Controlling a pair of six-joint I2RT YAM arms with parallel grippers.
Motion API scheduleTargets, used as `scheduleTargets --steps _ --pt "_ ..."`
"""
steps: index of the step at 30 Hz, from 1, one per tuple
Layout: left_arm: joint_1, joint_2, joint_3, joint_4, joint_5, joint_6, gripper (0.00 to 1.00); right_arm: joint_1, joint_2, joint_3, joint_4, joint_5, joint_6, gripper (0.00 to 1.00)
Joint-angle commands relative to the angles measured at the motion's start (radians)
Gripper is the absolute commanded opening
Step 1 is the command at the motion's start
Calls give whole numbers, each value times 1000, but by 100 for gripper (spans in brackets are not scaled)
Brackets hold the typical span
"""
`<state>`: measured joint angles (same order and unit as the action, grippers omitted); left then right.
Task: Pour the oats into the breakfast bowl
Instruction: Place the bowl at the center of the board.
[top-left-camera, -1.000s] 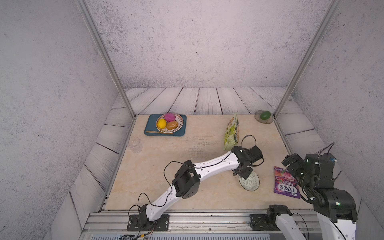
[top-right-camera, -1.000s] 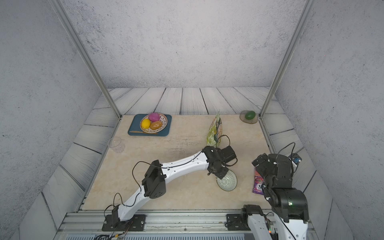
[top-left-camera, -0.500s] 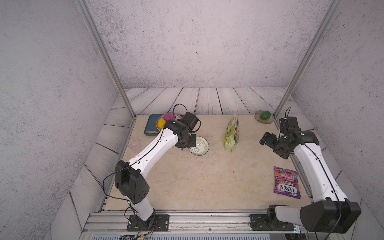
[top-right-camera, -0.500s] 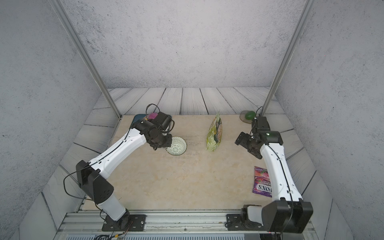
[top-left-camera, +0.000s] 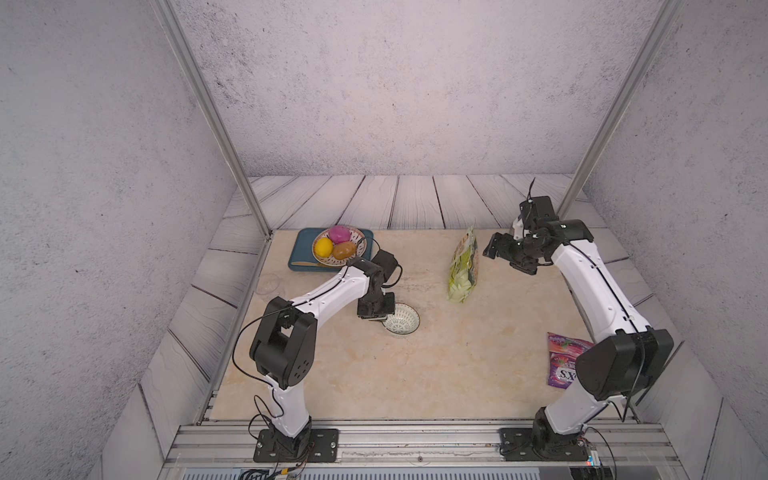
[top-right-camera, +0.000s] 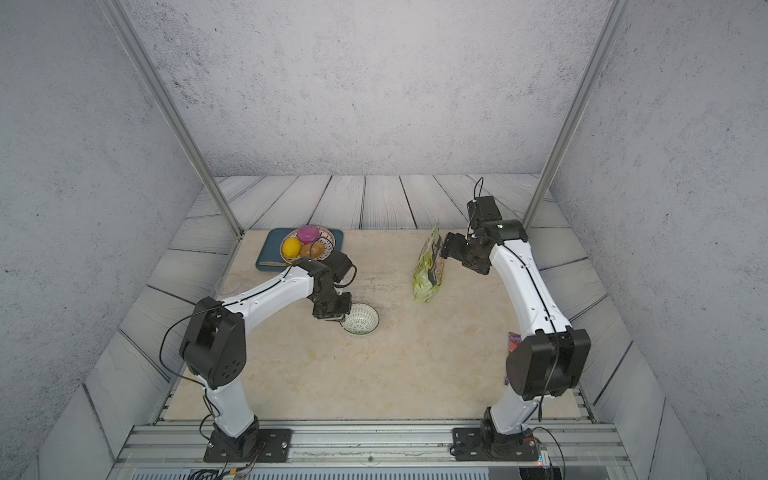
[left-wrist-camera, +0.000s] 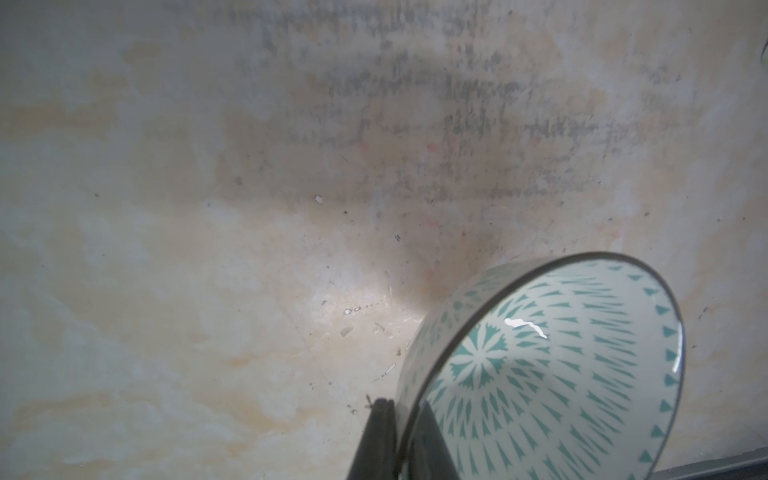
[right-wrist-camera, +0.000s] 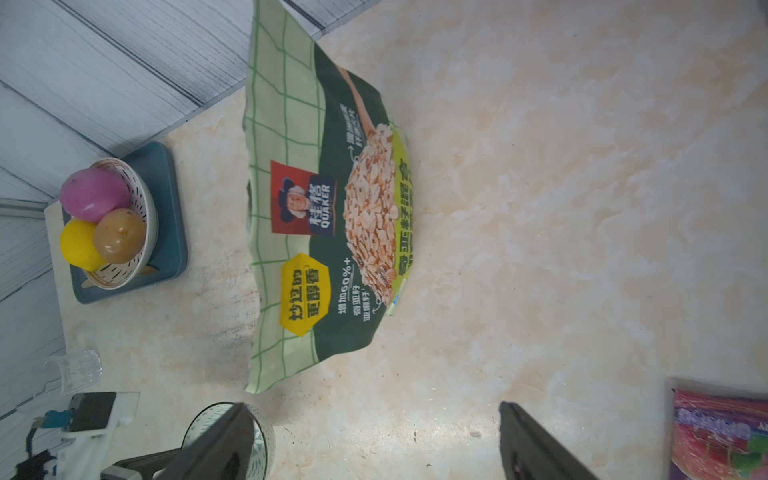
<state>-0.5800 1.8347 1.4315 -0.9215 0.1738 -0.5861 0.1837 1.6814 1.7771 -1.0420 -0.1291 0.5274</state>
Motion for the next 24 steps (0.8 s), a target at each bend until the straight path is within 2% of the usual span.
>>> scheduleTargets --steps 1,12,17,21,24 --pt "0 5 -11 53 39 -13 0 47 38 54 7 6 0 90" --pt "-1 4 -108 84 51 -11 0 85 219 195 9 115 -18 87" --pt "-1 -12 -146 105 48 -15 0 89 288 265 -15 136 -33 73" --pt "-3 -24 -174 119 53 -20 14 89 314 286 -24 137 -42 57" --pt "-3 -49 -192 108 13 -40 31 94 324 294 -25 112 -48 42"
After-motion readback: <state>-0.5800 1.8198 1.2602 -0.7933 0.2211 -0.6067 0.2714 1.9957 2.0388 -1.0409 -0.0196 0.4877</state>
